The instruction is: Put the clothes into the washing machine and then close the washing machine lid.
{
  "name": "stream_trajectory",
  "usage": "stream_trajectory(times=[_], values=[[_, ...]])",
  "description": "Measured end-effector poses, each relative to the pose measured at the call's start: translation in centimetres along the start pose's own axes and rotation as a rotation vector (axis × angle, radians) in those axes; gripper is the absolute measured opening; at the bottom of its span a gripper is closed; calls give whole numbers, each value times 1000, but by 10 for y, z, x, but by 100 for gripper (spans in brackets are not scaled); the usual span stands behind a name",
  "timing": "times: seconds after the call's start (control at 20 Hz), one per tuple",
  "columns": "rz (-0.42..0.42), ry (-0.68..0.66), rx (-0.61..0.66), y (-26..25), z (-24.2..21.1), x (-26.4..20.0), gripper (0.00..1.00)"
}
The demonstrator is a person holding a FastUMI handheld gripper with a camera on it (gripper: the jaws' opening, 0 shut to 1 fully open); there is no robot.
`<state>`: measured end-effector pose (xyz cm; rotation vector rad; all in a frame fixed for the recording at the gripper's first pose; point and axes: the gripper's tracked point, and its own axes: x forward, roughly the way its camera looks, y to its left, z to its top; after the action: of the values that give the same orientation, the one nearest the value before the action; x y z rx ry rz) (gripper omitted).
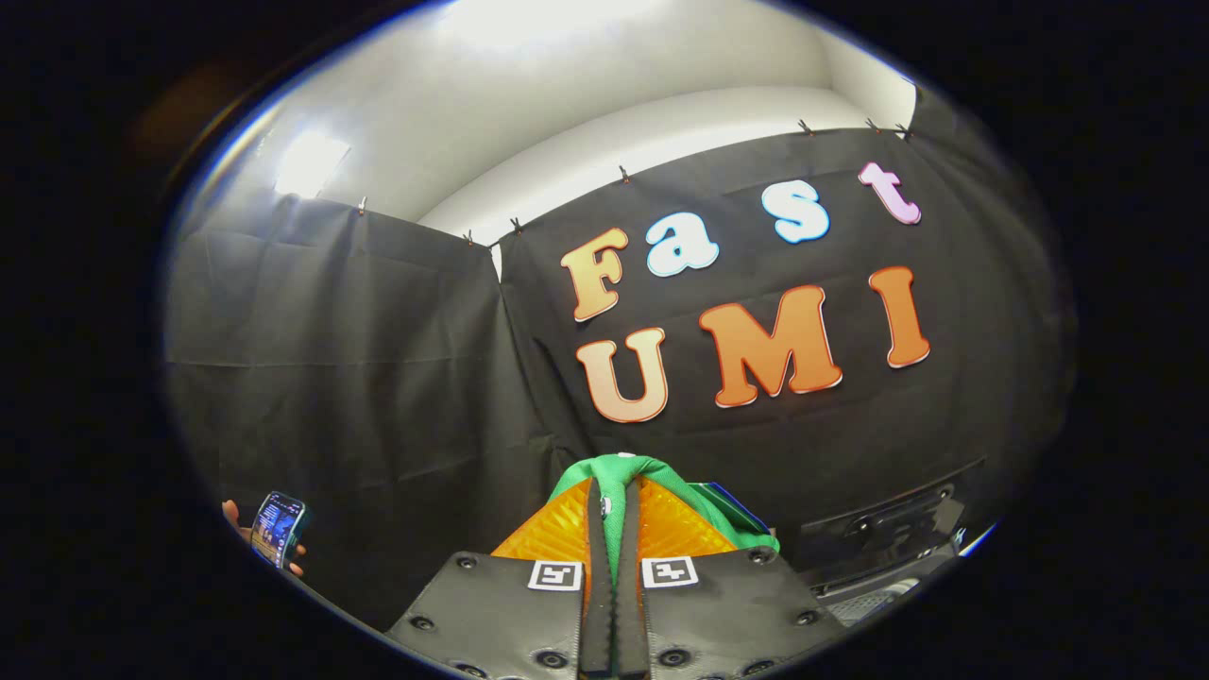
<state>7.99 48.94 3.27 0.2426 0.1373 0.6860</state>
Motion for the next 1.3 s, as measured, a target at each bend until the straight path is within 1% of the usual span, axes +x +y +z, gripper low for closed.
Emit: stream_trajectory(times=[0.15, 0.3, 0.55, 0.75, 0.85, 1.05, 1.3], values=[[-20, -31, -43, -46, 27, -25, 10], [-55, -47, -55, -100, 39, -50, 10], [-122, 3, -73, -194, 23, -79, 10], [-167, 100, -66, -259, -21, -90, 10], [-168, 160, -56, -281, -50, -89, 10], [-192, 257, -33, -316, -107, -81, 10], [-263, 339, -6, -353, -178, -56, 10]])
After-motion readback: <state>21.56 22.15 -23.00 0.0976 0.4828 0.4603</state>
